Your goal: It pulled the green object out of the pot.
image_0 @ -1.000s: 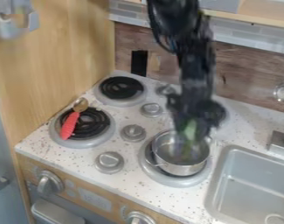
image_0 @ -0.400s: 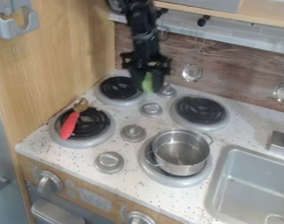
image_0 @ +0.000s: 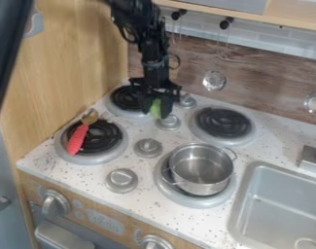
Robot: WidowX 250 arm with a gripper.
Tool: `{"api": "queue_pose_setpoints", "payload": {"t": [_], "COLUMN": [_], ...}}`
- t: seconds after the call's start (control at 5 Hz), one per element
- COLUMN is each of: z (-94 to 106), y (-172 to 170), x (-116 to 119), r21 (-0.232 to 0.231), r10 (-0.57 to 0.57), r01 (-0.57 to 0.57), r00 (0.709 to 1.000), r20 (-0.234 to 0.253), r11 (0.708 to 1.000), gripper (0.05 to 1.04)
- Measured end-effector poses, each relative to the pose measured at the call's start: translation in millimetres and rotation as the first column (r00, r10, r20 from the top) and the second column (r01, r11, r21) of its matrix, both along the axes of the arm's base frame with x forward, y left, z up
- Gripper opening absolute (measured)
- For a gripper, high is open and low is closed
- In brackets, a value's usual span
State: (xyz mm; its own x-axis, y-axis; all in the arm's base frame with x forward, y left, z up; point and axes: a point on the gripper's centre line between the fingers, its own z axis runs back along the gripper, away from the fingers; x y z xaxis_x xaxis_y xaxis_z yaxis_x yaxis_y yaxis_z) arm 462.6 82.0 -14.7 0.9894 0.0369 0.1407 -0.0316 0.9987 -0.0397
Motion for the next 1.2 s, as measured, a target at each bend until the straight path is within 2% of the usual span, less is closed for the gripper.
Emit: {"api": "queue_pose_setpoints", "payload": {"t": [0.2, 0.4, 0.6, 0.8, 1.0, 1.2], "z": [-9.6, -20.6, -25.3, -25.6, -22.6, 9.2], "y": [19, 23, 22, 16, 9, 5], "x": [5, 7, 3, -1, -12, -19], "r21": [0.032, 0.051, 0.042, 0.006, -0.023, -0.023], "r10": [0.035, 0.043, 0.039, 0.028, 0.014, 0.006], "r01": [-0.035, -0.041, -0.037, -0.027, -0.016, -0.006], "r00": [0.999, 0.999, 0.998, 0.996, 0.996, 1.0], "r20": [-0.003, -0.027, -0.055, -0.082, -0.088, -0.02], "r11": [0.999, 0.998, 0.998, 1.0, 1.0, 1.0], "gripper": [0.549, 0.549, 0.64, 0.944, 1.019, 1.003]}}
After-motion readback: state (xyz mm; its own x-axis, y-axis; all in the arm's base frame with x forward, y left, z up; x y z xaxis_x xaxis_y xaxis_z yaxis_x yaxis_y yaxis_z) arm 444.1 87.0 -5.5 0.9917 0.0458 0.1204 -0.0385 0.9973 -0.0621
